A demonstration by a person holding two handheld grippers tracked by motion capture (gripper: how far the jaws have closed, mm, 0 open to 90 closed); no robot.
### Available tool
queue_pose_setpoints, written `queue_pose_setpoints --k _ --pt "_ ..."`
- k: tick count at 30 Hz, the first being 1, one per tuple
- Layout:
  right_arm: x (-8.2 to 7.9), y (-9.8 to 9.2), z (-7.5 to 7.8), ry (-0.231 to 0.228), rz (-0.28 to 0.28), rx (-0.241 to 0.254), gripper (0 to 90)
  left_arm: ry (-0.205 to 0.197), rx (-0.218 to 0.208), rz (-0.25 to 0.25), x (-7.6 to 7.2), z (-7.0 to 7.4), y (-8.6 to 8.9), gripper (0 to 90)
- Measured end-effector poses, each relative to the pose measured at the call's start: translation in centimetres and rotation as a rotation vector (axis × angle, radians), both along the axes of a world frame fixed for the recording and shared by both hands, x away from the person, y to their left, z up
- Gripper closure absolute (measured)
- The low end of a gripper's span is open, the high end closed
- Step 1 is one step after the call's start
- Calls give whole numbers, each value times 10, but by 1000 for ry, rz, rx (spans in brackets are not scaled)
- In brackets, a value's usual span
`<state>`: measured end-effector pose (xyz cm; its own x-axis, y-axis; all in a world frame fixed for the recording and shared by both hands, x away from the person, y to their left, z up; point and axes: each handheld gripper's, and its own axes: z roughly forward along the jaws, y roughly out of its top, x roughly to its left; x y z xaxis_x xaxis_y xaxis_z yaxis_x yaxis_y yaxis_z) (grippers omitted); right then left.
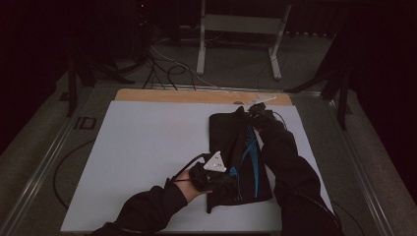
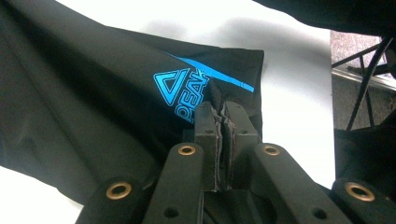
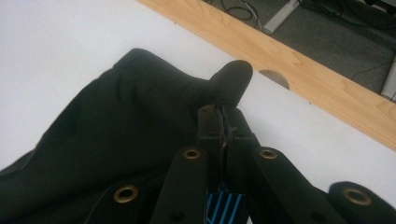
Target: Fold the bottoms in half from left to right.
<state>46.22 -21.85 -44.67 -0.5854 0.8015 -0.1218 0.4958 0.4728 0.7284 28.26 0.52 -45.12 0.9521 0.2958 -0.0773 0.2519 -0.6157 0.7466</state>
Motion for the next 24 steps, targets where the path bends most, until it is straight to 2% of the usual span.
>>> queue_pose_setpoints --k 11,24 --pt "1 -3 -14 3 -13 -25 882 18 5 -4 2 -14 -10 857" --pt "11 -7 -34 24 -43 -60 881 35 25 7 9 -28 -18 857"
